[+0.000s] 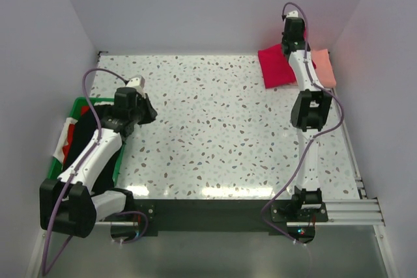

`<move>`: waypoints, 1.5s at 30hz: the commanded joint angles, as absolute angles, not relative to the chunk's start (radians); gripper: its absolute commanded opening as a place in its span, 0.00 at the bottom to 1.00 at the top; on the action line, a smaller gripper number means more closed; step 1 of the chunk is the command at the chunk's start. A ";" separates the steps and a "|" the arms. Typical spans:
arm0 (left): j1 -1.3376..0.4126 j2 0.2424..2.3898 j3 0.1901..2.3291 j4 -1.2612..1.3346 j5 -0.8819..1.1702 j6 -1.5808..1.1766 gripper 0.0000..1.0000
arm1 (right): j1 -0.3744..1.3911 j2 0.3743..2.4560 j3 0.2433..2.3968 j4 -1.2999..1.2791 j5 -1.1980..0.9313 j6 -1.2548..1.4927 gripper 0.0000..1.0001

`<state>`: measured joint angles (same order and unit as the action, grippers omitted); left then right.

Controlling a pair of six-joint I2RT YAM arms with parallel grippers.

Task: Fold and stack the t-shirts
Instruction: Neatly place the folded tshirt to the corner

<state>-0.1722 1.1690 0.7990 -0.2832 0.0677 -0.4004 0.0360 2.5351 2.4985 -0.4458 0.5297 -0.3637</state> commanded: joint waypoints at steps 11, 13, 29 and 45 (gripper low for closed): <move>-0.172 1.164 0.807 -0.285 0.074 -0.377 0.15 | 0.026 2.428 2.539 -0.338 0.600 -0.410 0.00; -0.172 1.161 0.807 -0.287 0.074 -0.377 0.15 | 0.026 2.428 2.548 -0.336 0.607 -0.422 0.00; -0.172 1.151 0.801 -0.288 0.092 -0.376 0.15 | 0.023 2.321 2.461 -0.318 0.632 -0.416 0.00; -0.172 1.150 0.796 -0.284 0.104 -0.376 0.15 | 0.018 2.302 2.399 -0.259 0.680 -0.460 0.00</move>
<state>-0.1726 1.1698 0.7990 -0.3019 0.0933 -0.4000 0.0269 2.3775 2.4027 -0.3611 0.6258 -0.4263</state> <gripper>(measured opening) 0.151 0.037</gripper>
